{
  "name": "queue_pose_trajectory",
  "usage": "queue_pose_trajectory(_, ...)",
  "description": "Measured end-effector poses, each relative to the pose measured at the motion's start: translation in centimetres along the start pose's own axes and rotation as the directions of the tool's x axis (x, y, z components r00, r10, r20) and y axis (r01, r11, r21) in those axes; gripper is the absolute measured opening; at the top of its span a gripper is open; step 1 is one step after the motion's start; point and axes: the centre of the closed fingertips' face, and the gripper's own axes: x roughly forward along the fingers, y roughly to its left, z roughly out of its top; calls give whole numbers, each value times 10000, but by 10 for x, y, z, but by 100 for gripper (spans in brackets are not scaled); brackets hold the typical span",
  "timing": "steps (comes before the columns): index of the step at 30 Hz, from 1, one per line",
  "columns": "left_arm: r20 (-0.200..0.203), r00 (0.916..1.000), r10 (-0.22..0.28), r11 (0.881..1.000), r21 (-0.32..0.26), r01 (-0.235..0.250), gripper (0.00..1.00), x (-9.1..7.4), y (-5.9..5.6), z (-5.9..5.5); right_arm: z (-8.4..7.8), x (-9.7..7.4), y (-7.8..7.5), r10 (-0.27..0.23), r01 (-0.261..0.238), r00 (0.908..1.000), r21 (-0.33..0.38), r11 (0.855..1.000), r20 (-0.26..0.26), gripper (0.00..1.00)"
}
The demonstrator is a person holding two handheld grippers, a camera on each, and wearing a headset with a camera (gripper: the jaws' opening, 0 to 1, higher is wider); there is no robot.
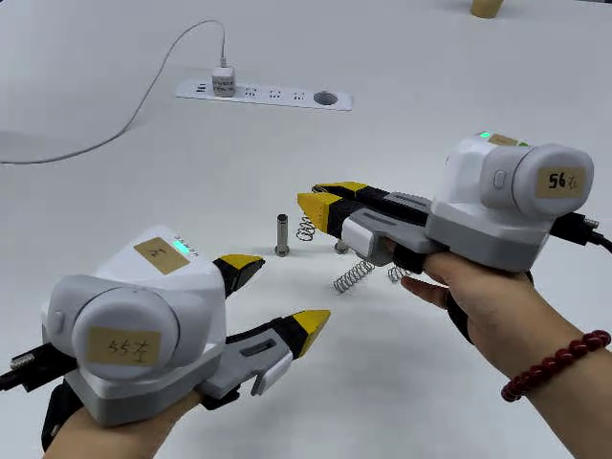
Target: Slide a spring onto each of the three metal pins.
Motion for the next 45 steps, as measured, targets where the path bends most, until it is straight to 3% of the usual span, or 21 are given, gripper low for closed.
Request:
queue_pose_trajectory(12, -237, 9997, -2, 9998, -194, -2, 65, 3, 2, -9, 4, 24, -10, -231, 236, 9997, -585, 9980, 104, 12)
queue_pose_trajectory(25, -321, 9995, -56, 9998, -172, 50, 79, 5, 1, -12, 0, 38, -15, -372, 380, 9993, -1687, 9849, 77, 12)
queue_pose_trajectory(36, -329, 9995, 12, 9997, -251, -20, 80, 4, 2, -12, -2, 42, -12, -252, 273, 9996, -2479, 9684, 116, 12)
queue_pose_trajectory(45, -301, 9995, 67, 9995, -291, -76, 80, 4, 5, -12, -11, 43, -9, -313, 244, 9994, -3129, 9495, -170, 12)
